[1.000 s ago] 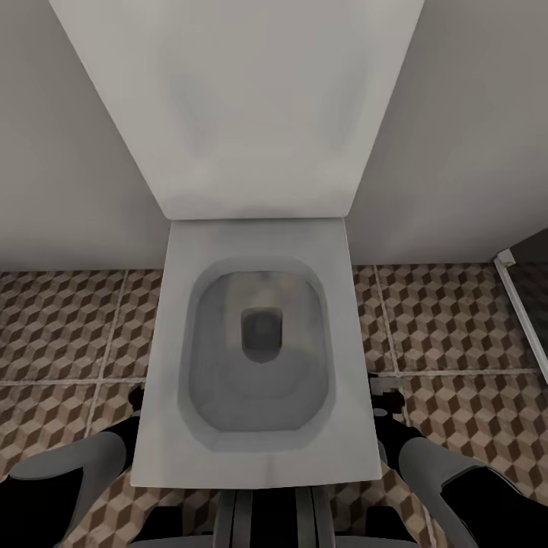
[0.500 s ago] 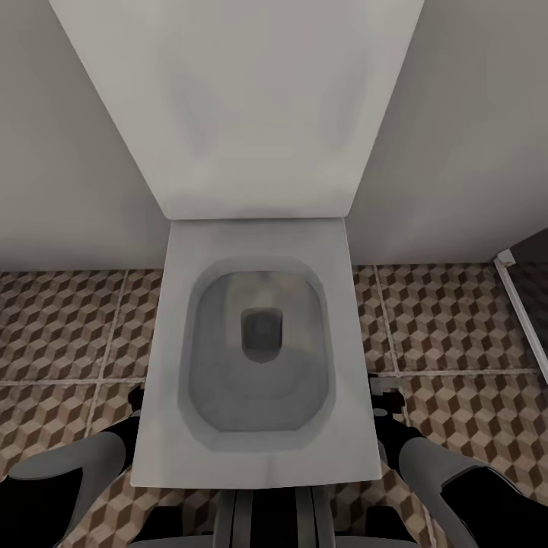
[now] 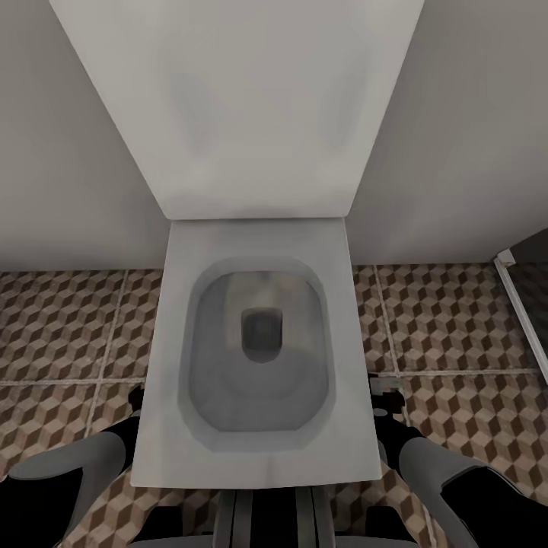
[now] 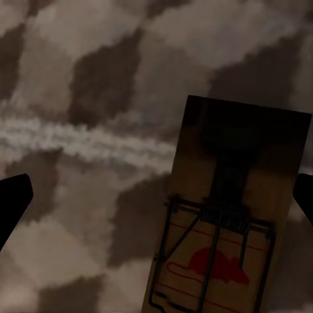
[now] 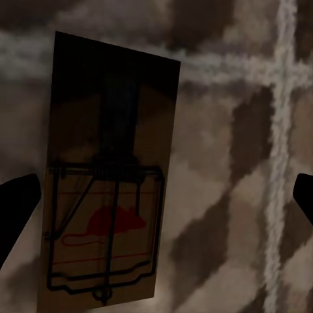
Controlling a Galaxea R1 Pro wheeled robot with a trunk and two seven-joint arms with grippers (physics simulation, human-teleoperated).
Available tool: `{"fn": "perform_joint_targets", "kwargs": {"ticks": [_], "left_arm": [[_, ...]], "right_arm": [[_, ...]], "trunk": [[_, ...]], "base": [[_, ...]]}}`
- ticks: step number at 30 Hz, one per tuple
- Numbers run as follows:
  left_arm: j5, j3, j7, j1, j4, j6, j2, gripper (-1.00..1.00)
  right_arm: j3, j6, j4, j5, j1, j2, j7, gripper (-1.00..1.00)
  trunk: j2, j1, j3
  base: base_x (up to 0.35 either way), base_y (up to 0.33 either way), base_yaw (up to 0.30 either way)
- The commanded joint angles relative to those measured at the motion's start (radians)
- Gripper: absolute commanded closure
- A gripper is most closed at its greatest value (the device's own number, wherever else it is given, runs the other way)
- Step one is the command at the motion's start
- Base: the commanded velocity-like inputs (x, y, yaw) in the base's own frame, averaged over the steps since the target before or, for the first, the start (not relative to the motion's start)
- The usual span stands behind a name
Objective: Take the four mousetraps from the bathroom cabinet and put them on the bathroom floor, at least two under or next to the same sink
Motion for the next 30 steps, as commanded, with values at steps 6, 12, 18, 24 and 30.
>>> {"fn": "perform_joint_targets", "kwargs": {"ticks": [6, 12, 18, 24, 30], "left_arm": [[0.000, 0.000, 0.000, 0.000, 0.000, 0.000, 0.000, -1.00], [0.000, -0.001, 0.001, 0.000, -0.001, 0.000, -0.001, -1.00], [0.000, -0.002, 0.002, 0.000, 0.000, 0.000, -0.001, -1.00], [0.000, -0.001, 0.002, 0.000, 0.000, 0.000, -0.001, -1.00], [0.000, 0.000, 0.002, 0.000, 0.000, 0.000, -0.001, -1.00]], "right_arm": [[-0.012, 0.009, 0.001, -0.008, 0.001, -0.001, -0.001, -1.00], [-0.012, 0.008, 0.000, -0.008, 0.001, -0.001, -0.001, -1.00], [-0.012, 0.008, -0.006, -0.008, 0.001, -0.001, -0.001, -1.00], [-0.012, 0.008, -0.007, -0.008, 0.001, 0.000, -0.001, -1.00], [-0.012, 0.008, -0.007, -0.009, 0.001, 0.000, -0.001, -1.00]], "trunk": [[0.000, 0.000, 0.000], [0.000, 0.000, 0.000], [0.000, 0.000, 0.000], [0.000, 0.000, 0.000], [0.001, -0.002, 0.019]], "base": [[0.000, 0.000, 0.000], [0.000, 0.000, 0.000], [0.000, 0.000, 0.000], [0.000, 0.000, 0.000], [0.000, 0.000, 0.000]]}}
